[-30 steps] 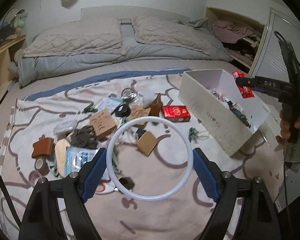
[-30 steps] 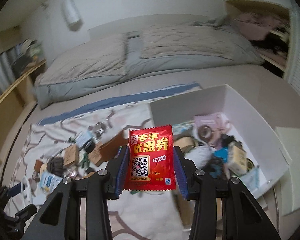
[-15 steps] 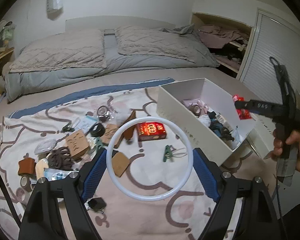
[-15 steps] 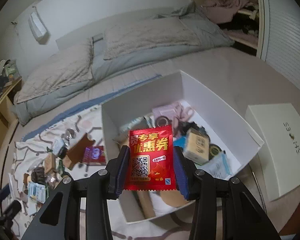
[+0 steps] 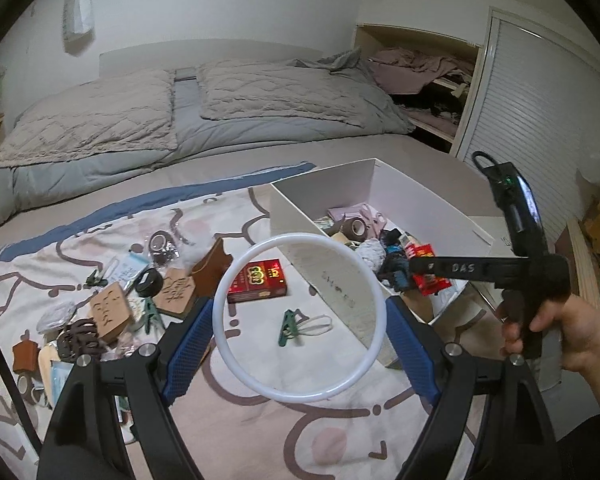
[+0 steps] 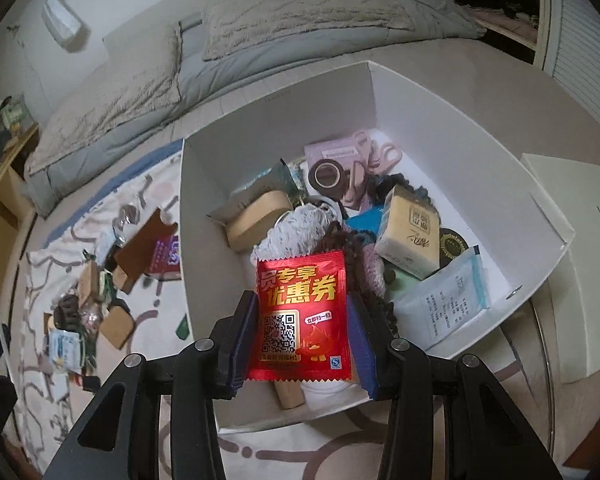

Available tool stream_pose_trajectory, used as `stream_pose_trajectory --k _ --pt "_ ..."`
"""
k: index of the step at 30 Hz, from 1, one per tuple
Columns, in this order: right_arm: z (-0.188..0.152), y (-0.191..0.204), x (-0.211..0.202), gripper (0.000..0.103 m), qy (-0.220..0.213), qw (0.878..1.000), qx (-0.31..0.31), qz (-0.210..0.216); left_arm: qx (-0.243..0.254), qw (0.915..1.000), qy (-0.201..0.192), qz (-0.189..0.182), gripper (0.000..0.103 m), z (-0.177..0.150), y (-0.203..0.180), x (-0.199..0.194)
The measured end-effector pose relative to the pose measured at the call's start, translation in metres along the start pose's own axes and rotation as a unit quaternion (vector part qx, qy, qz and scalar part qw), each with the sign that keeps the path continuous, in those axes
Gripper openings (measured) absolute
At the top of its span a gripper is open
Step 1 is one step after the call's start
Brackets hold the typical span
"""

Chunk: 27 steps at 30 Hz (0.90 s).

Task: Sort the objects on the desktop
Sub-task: 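Carry the red coupon packet over the white box and release it inside, then carry the white ring with the left gripper over the white box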

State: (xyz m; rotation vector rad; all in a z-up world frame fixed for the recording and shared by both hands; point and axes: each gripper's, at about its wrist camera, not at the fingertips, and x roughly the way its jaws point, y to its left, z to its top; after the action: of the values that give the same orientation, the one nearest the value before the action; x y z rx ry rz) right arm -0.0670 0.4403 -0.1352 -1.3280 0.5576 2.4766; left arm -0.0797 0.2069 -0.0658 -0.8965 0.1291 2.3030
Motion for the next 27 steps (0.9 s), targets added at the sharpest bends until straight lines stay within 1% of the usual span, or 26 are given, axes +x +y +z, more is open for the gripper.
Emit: stream_pose_trajectory --k 1,2,3,4,5,7,10,13,21,27 --pt "0.001 -0.001 0.002 0.049 0.005 1.000 0.001 0.001 0.001 1.0000 0.001 -0.002 0.085 0.000 -0.002 0.002" --pt "0.001 -0.003 0.004 0.059 0.010 1.000 0.006 0.003 0.002 1.0000 0.002 -0.002 0.085 0.000 -0.003 0.004" --pt "0.002 -0.004 0.005 0.072 0.011 1.000 0.012 0.006 0.002 1.0000 0.003 -0.003 0.085 0.001 -0.004 0.007" --pt "0.003 -0.007 0.006 0.076 0.010 1.000 0.017 0.008 0.002 1.0000 0.004 -0.003 0.085 0.001 -0.005 0.010" --pt "0.003 -0.008 0.006 0.078 0.009 1.000 0.020 0.008 0.001 1.0000 0.005 -0.004 0.085 0.002 -0.006 0.012" --pt "0.006 -0.007 0.007 0.078 0.012 1.000 0.015 0.009 0.000 1.0000 0.007 -0.006 0.085 0.002 -0.006 0.016" --pt "0.005 -0.007 0.009 0.078 0.024 0.999 0.016 0.021 0.000 0.9999 0.006 -0.008 0.085 0.004 -0.009 0.022" --pt "0.005 -0.007 0.011 0.078 0.030 0.999 0.014 0.020 0.000 0.9999 0.005 -0.009 0.085 0.007 -0.011 0.027" --pt "0.008 -0.021 0.005 0.078 0.012 1.000 0.010 0.011 -0.003 0.9999 0.002 -0.013 0.085 0.014 -0.016 0.040" --pt "0.009 -0.030 -0.006 0.078 -0.013 1.000 -0.011 -0.004 0.004 0.9998 -0.001 -0.018 0.085 0.021 -0.026 0.047"
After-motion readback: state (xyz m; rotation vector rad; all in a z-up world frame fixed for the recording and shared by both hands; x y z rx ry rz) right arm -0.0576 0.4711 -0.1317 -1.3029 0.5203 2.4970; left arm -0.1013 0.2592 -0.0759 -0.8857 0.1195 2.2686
